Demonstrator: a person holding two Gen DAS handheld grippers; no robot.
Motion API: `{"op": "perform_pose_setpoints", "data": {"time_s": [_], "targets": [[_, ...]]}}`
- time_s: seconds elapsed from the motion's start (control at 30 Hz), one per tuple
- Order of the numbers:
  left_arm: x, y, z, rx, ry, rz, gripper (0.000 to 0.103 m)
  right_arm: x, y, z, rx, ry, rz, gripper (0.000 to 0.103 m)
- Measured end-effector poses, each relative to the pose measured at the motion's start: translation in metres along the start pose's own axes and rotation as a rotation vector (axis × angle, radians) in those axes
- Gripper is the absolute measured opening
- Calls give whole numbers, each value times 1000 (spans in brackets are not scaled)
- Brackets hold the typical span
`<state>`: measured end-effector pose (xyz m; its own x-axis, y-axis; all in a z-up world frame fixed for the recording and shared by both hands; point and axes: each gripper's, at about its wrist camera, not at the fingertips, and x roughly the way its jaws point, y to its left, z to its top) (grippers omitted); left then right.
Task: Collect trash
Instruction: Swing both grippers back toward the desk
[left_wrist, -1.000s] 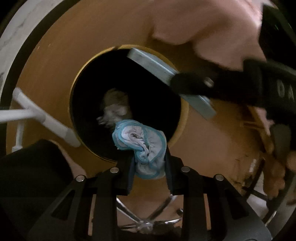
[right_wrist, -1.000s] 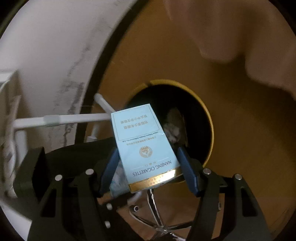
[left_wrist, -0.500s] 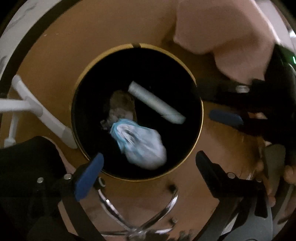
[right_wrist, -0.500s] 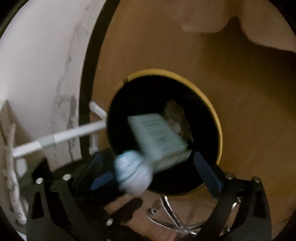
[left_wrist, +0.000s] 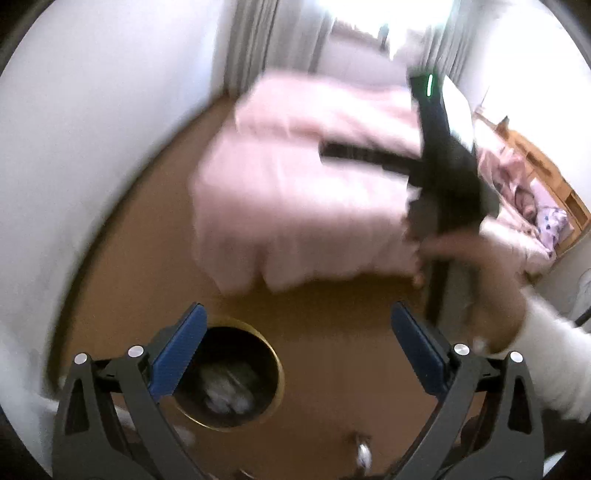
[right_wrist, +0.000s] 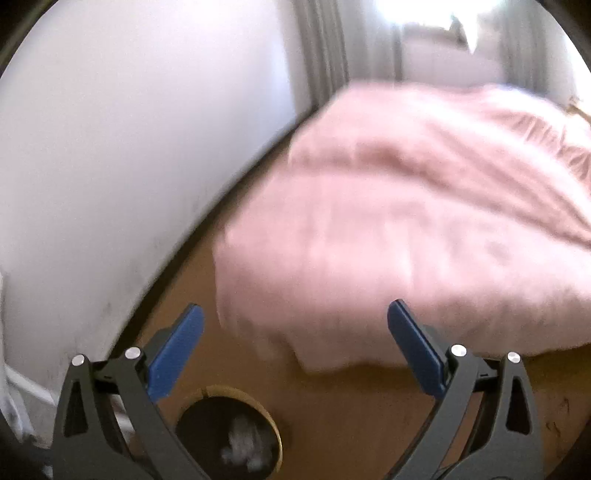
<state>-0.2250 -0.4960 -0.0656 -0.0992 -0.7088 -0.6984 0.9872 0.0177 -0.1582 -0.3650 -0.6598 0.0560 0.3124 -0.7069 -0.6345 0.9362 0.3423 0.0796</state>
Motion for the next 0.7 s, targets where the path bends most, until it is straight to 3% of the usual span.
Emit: {"op": "perform_pose_setpoints", "data": {"time_s": [0.13,0.2,0.33,0.43,0.47,0.6,0.7], "targets": [[-109,26,5,-28,-145,226,96,-48,45,11,-56,-81,126,96],[-166,59,-18,-121,-188,388,96,-62,81,7,-136,-85,182,96],[-257,123,-85,-371,-168,692,96,-95,180,-19,-343,-107,293,96],[-331,160,-154,-555,-117,925,96,-125,254,-47,-464,-151,430,96],[-360,173,-185,-620,-68,1017,96,-132,276,-57,-502,-144,471,96],[-429,202,-251,-730,30,1150,96,-158,374,-105,-637,-34,653,96],[-446,220,-265,-732,77,1185,96,-174,426,-139,-644,74,768,96]]}}
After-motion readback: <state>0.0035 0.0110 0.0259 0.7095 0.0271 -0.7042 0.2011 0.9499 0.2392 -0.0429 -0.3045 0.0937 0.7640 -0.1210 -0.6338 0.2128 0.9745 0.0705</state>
